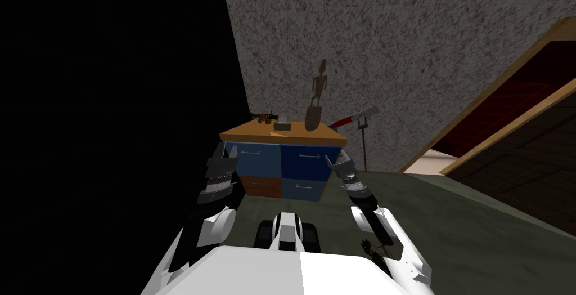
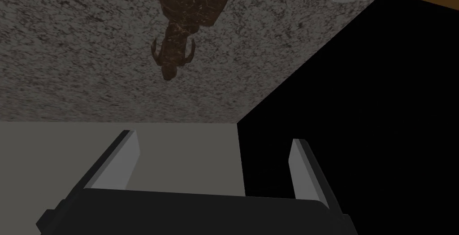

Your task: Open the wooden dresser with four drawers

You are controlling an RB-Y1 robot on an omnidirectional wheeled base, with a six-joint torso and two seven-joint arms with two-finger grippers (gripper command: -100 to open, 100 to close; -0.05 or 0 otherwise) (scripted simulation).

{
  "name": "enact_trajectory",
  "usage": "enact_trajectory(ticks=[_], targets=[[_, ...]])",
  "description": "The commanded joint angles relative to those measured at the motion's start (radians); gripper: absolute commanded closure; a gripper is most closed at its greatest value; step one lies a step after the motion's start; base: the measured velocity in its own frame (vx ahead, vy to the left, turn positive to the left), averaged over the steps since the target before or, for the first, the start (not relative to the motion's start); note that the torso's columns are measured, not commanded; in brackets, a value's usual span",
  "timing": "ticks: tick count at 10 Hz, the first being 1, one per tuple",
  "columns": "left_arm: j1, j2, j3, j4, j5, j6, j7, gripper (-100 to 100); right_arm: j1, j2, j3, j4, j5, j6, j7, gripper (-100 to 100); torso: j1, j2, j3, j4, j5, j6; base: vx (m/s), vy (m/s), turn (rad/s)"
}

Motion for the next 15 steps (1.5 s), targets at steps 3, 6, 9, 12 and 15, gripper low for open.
enact_trajectory(ticks=[3,6,9,12,15], targets=[[0.0,0.0,0.0,0.0,0.0,0.0,0.0,0,-0.019,-0.002,-0.021,0.039,0.05,0.002,0.119,-100,-0.001,0.003,0.002,0.001,0.0,0.0,0.027,0.076,-0.039],[0.0,0.0,0.0,0.0,0.0,0.0,0.0,0,-0.04,0.001,-0.049,0.092,0.115,0.003,0.211,-100,-0.001,0.001,0.001,0.0,0.0,0.0,0.044,0.081,-0.064],[0.0,0.0,0.0,0.0,0.0,0.0,0.0,0,-0.051,0.005,-0.063,0.119,0.147,0.004,0.296,-100,0.0,0.002,0.001,0.001,0.0,0.0,0.031,0.092,-0.048],[0.0,0.0,0.0,0.0,0.0,0.0,0.0,0,-0.071,0.016,-0.09,0.172,0.208,0.005,0.38,-100,-0.002,0.002,0.001,0.0,0.0,0.0,0.033,0.093,-0.051],[0.0,0.0,0.0,0.0,0.0,0.0,0.0,0,-0.08,0.023,-0.103,0.197,0.237,0.006,0.46,-100,-0.001,0.002,0.001,0.001,0.0,0.0,0.014,0.077,-0.036]])
